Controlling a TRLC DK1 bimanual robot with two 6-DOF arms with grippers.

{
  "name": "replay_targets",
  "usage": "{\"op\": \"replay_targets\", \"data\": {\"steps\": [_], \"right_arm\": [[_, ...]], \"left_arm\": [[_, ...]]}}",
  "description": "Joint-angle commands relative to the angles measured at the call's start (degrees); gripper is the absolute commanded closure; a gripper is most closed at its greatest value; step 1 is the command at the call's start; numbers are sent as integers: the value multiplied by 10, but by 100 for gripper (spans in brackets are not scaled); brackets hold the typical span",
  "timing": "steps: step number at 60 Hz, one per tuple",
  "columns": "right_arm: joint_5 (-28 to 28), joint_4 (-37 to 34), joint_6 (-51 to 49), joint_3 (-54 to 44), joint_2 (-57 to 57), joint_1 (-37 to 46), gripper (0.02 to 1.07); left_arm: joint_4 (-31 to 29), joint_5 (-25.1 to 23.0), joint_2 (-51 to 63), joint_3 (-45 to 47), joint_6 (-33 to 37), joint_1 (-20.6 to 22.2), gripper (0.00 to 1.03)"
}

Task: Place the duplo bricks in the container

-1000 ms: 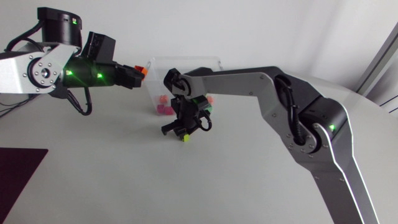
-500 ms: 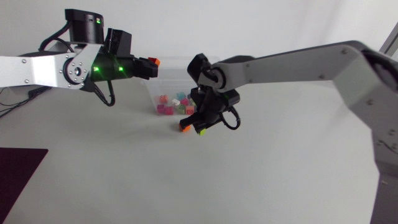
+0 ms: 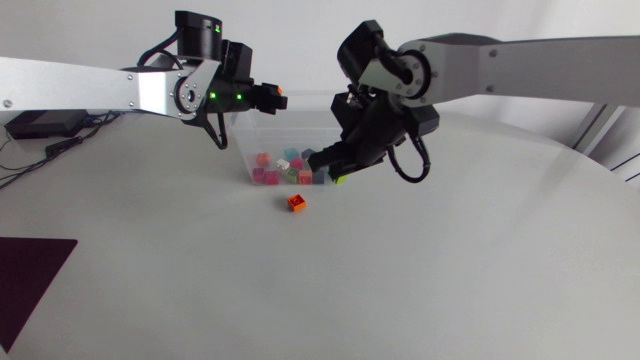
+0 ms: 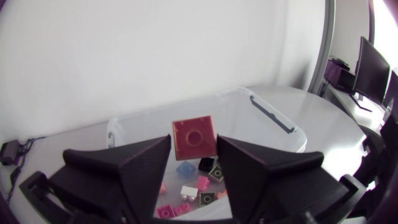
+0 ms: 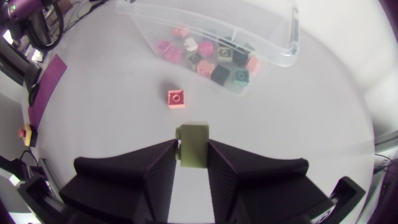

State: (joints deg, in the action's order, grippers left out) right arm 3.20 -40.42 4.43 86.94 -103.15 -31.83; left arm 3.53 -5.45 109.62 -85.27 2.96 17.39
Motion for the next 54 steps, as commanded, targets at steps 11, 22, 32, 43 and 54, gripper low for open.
{"op": "replay_targets", "data": {"steps": [11, 22, 32, 43, 54], "right_arm": [[20, 2, -16, 62, 24, 47, 80], [41, 6, -18, 119, -1, 69, 80], [49, 30, -15, 152, -25, 69, 79], [49, 55, -11, 182, -46, 63, 79], [49, 108, -11, 189, -59, 61, 79]], "left_arm": [[-36, -7, -54, 51, 24, -2, 6], [-106, -62, -145, 136, 94, -3, 6], [-116, -87, -169, 216, 150, 7, 7], [-112, -126, -137, 252, 193, 15, 7], [-93, -140, -63, 226, 210, 15, 7]]}}
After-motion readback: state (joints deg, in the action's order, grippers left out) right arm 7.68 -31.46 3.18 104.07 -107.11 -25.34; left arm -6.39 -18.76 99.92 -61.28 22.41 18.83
